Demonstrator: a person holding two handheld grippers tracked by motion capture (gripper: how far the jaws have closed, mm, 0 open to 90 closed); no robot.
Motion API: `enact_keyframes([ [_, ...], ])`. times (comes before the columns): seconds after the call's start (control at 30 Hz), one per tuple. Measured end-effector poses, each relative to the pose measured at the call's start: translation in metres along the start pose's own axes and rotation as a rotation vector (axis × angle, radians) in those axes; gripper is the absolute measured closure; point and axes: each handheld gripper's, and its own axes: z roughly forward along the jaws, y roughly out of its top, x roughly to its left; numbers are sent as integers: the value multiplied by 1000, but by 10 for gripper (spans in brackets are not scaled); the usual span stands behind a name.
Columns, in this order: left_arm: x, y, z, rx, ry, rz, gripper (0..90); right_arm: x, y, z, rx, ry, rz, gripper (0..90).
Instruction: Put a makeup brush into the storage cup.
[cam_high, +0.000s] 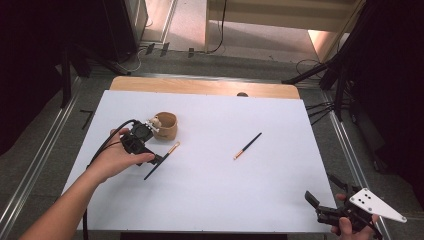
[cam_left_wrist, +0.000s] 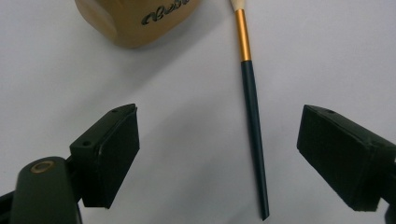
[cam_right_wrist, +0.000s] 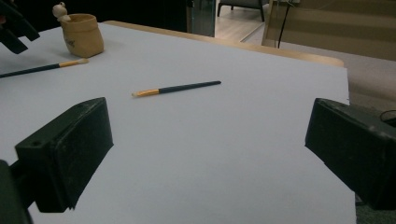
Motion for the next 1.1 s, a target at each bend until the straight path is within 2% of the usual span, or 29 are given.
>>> enact_keyframes([
  [0.1,-1,1,2,12,-2,1,171,0,0,0,1,1,0,14],
  [0.2,-1,1,3,11,-4,2,240,0,0,0,3,1,2,14],
  [0.3,-3,2,5,39,6,20,333,0,0,0,5,1,-1,15],
  [0.37,-3,3,7,56,-9,25,363,-1,-1,0,6,-2,2,15],
  [0.5,-3,6,9,85,-39,3,433,-1,-1,1,8,-7,7,16],
  [0.57,-3,7,11,102,-70,-6,457,-1,-1,0,6,-6,9,16],
  [0.7,-4,9,15,141,-97,-4,517,-1,-1,1,8,-8,8,16],
  [1.0,-6,17,18,152,-83,-3,619,-2,-1,1,15,-8,9,17],
  [1.1,-8,20,20,170,-84,7,642,-2,-1,1,14,-9,6,17],
])
